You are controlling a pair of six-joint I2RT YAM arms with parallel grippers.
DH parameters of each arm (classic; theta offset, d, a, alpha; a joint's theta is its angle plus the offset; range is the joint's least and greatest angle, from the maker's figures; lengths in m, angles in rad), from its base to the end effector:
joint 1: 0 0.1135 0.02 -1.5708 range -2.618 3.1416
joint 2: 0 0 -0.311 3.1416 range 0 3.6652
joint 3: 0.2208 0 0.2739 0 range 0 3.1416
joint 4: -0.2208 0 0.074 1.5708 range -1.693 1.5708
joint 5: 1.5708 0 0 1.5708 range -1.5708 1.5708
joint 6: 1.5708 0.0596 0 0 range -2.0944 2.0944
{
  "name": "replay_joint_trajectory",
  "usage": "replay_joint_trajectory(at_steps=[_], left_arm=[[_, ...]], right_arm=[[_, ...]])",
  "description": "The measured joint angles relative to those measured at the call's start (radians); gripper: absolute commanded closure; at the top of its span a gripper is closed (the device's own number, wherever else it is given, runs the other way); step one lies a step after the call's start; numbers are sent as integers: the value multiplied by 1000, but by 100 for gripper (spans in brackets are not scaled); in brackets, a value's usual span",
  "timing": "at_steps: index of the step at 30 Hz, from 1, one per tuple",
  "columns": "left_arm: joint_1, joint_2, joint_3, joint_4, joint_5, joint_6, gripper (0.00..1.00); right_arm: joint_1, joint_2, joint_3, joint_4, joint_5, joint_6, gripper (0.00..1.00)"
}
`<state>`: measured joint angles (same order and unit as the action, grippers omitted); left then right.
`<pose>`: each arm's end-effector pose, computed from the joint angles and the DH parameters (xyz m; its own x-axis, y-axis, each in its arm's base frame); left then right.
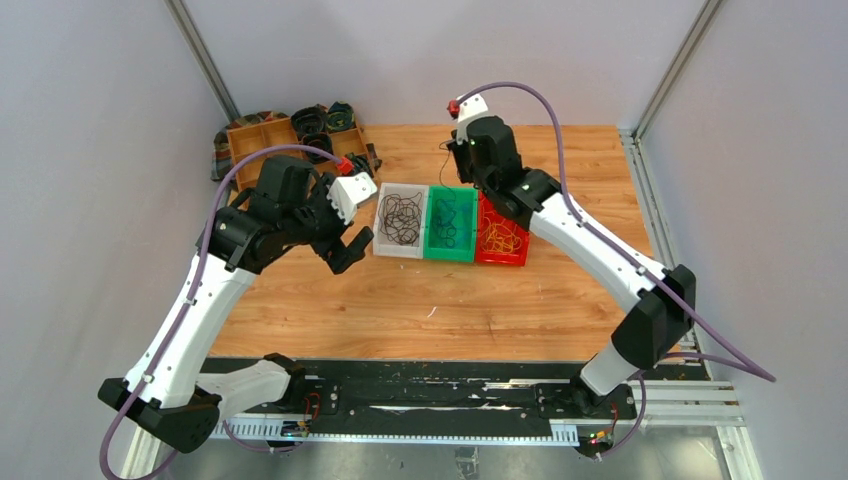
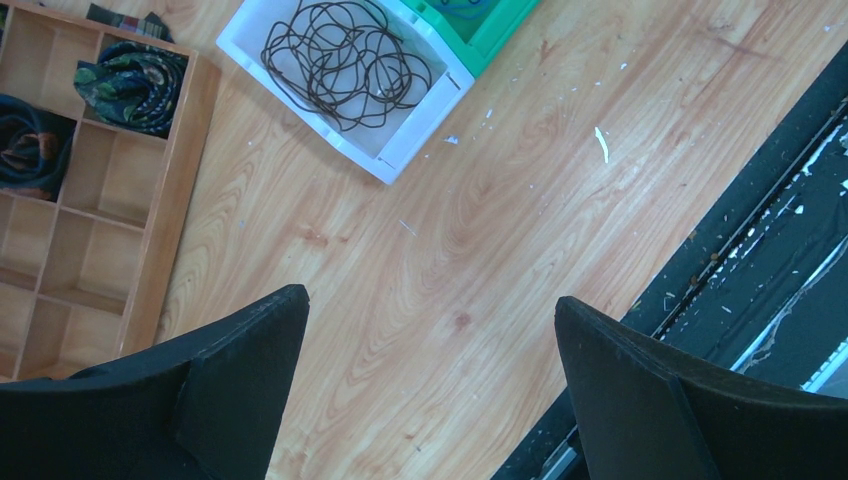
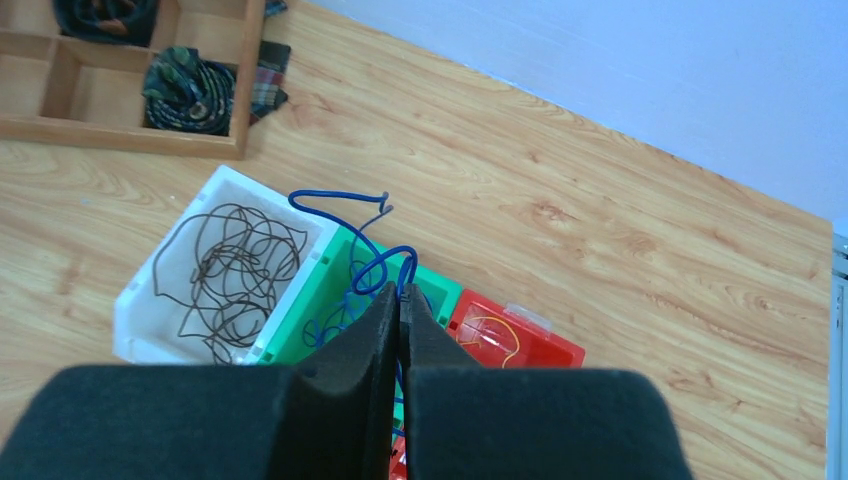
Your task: Untangle the cables
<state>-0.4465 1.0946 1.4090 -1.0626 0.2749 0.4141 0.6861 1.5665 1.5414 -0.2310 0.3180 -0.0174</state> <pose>0.1818 -0.1050 0.4402 -0.3223 0.5837 -0.7453 0.7917 0.5979 0.1258 0.3319 0.2477 0.4447 -0.1896 -0.1766 -0.9659 -0.3711 0.9236 -0.0960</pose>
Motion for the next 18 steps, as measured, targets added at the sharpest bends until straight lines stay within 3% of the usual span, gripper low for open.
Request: replay_joint_trajectory(at_steps=[13,18], left_arm=[[8,0,0,13,-24,0,2],[8,0,7,14,-35,-3,2]], right_arm=[[-4,219,-133,26,28,70,98],[-13,239,-180,32,18,127,67]])
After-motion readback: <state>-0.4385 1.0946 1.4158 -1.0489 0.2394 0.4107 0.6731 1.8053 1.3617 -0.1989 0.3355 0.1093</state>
